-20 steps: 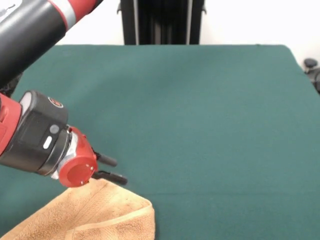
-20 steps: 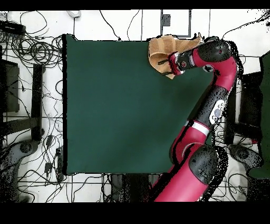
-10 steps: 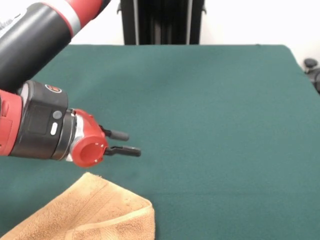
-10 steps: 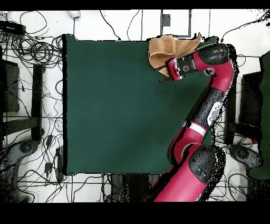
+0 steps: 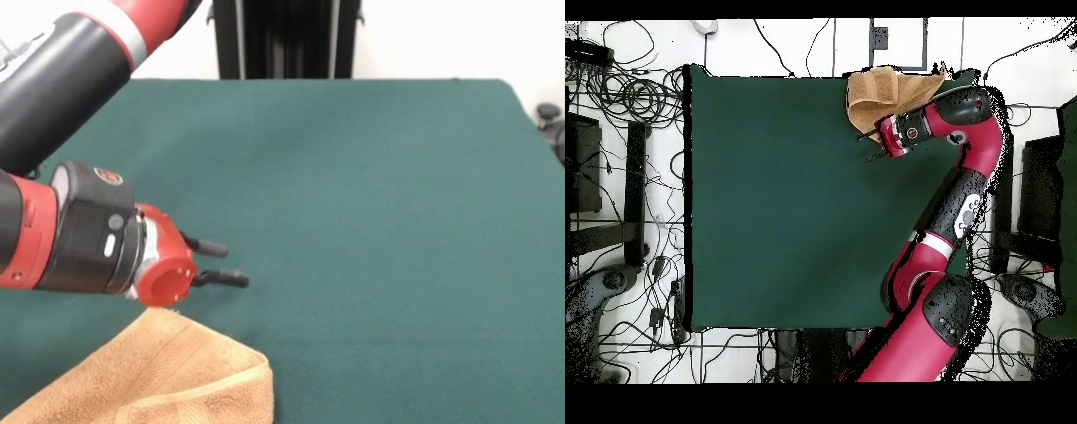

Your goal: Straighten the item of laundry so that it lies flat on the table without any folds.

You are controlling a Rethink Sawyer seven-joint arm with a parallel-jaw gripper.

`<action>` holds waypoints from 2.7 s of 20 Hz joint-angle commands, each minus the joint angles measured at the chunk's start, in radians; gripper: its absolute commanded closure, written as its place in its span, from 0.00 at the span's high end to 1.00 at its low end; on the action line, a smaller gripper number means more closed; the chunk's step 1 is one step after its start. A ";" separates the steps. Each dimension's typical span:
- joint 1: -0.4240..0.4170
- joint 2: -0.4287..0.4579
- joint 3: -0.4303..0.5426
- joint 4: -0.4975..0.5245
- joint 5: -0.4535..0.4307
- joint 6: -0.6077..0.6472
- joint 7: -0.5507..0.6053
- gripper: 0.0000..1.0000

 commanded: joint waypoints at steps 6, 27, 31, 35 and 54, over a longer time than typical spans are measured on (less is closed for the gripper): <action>0.021 -0.126 -0.206 0.077 -0.160 -0.645 -0.152 1.00; 0.007 -0.024 0.053 -0.046 -0.353 -0.580 -0.309 0.00; 0.000 -0.019 0.086 -0.048 -0.384 -0.569 -0.322 0.00; -0.003 -0.021 0.100 -0.045 -0.410 -0.577 -0.327 0.00; -0.011 -0.028 0.057 -0.007 -0.363 -0.572 -0.255 1.00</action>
